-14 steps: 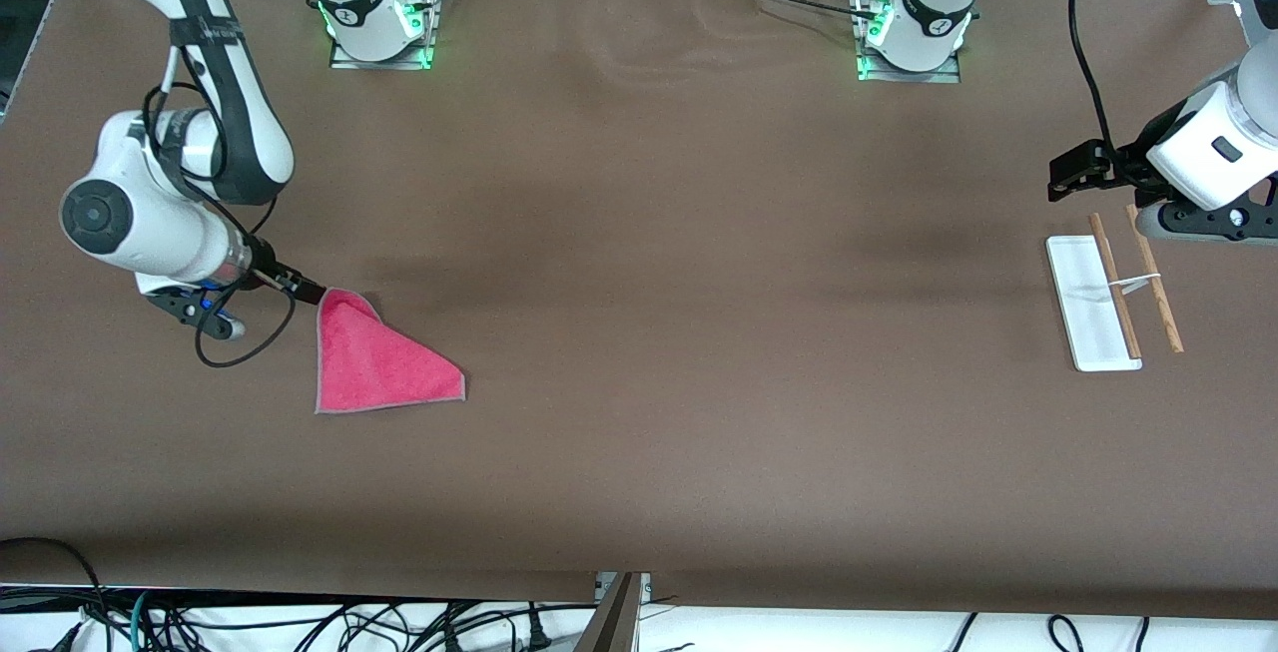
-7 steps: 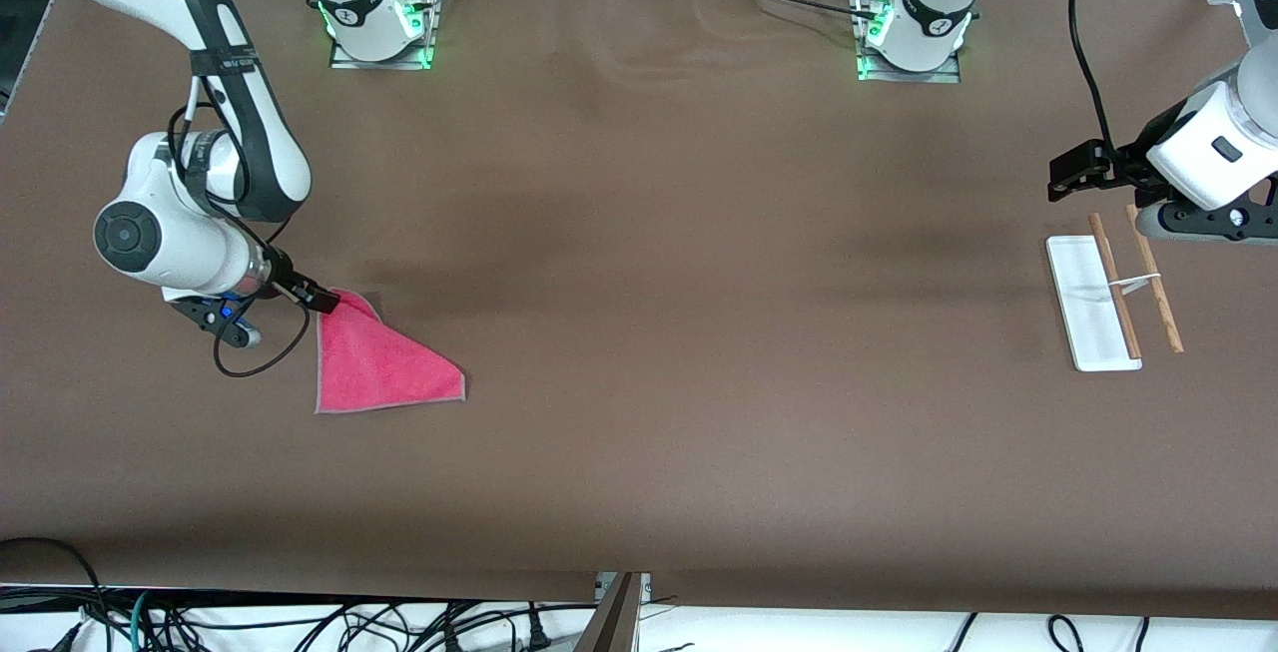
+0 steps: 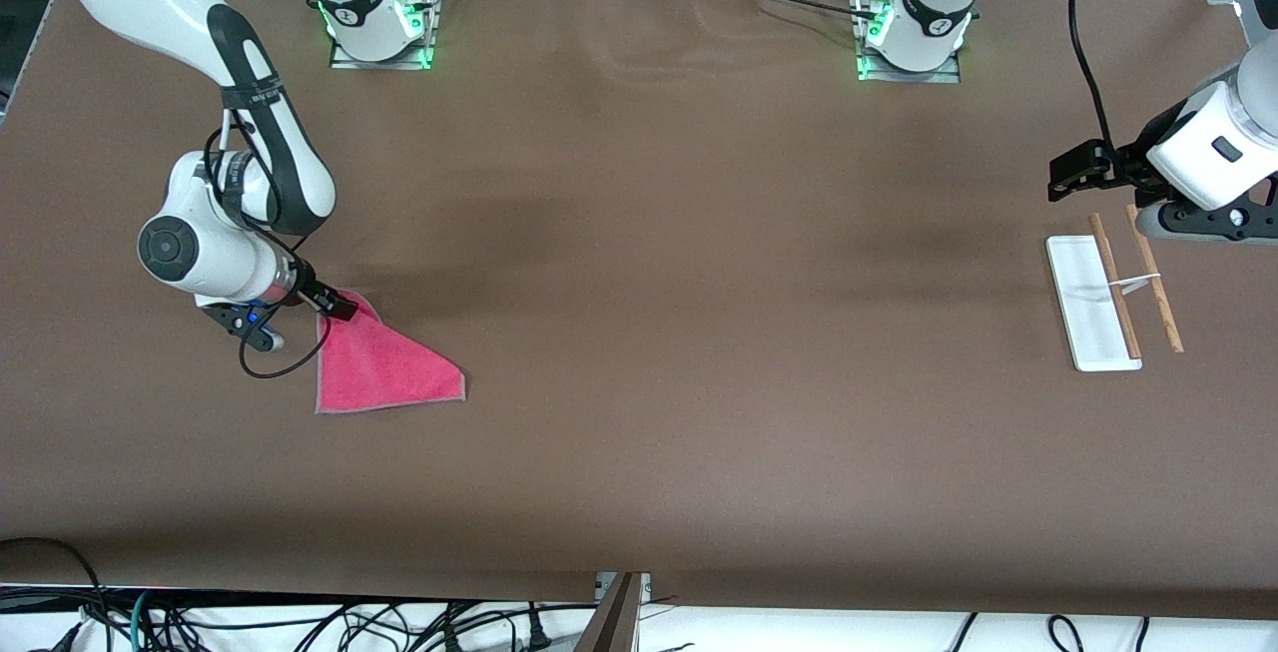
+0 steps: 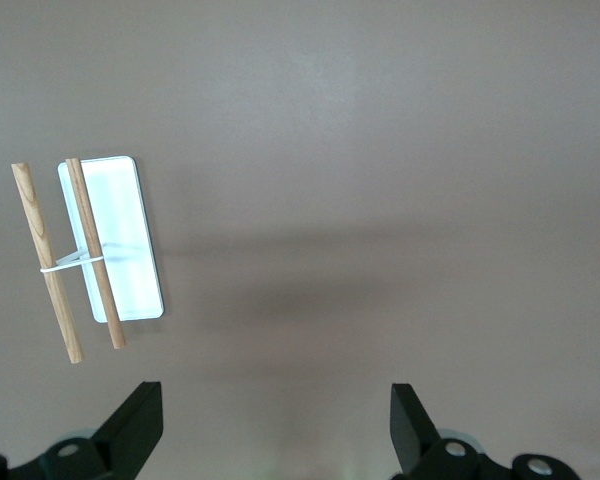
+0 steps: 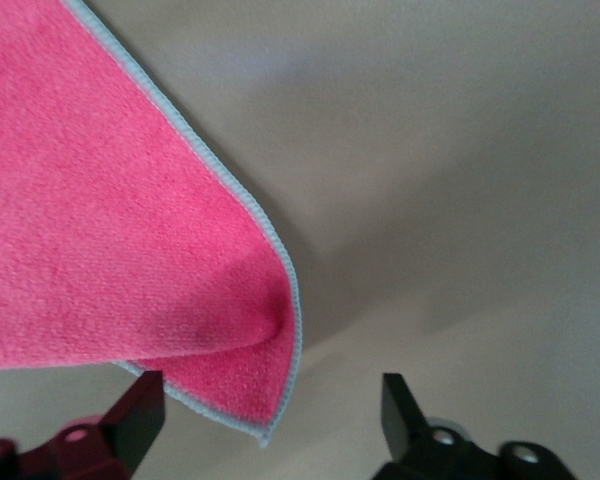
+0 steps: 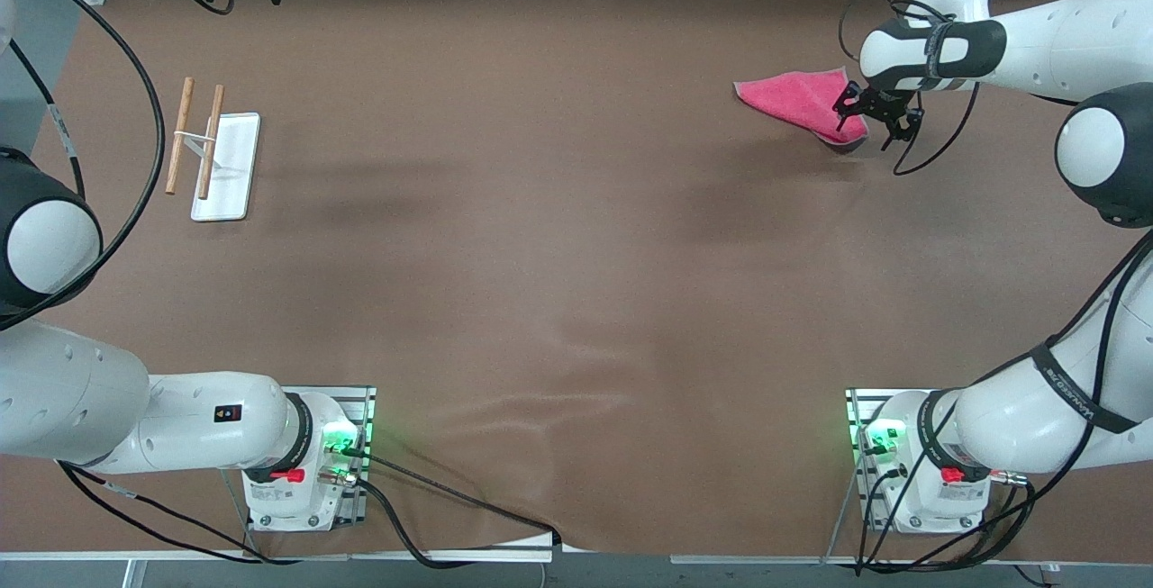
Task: Pass towel and hang on rack
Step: 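Close the right gripper on the towel corner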
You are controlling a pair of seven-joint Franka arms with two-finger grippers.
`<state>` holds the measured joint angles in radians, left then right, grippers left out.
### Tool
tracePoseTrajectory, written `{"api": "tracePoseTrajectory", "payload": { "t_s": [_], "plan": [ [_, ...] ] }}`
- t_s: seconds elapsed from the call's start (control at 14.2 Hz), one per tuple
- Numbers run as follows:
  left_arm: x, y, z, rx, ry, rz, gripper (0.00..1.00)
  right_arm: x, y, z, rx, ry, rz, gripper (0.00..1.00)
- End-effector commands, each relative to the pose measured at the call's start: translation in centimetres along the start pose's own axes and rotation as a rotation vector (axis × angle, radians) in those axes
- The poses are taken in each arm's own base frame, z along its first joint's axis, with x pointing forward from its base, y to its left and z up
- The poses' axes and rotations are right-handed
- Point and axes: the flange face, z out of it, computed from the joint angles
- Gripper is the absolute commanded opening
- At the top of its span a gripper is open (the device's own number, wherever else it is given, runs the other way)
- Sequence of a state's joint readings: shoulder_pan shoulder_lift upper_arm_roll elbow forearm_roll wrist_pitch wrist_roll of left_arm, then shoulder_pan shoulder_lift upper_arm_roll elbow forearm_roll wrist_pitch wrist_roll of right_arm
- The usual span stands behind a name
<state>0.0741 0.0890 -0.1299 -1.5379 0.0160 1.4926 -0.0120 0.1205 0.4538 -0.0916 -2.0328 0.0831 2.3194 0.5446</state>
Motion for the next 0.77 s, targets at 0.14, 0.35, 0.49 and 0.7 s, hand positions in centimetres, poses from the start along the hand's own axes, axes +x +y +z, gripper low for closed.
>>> {"api": "tracePoseTrajectory", "payload": {
  "t_s": [0.14,0.35,0.49,0.7],
  "plan": [
    [-0.35,-0.33,-0.87,0.018,0.001,0.001,1.0,-0.58,0.25,-0.68,0.019,0.002,0.013,0.73],
    [-0.35,-0.33,-0.94,0.018,0.003,0.001,1.0,-0.77,0.29,-0.34,0.016,-0.003,0.008,0.44],
    [-0.35,-0.33,-0.94,0.018,0.003,0.0,1.0,-0.93,0.31,-0.14,0.013,-0.006,0.005,0.26],
    [-0.33,-0.16,-0.95,0.018,0.004,0.003,1.0,-1.04,0.16,-0.32,0.014,-0.009,-0.006,0.0]
  ]
}}
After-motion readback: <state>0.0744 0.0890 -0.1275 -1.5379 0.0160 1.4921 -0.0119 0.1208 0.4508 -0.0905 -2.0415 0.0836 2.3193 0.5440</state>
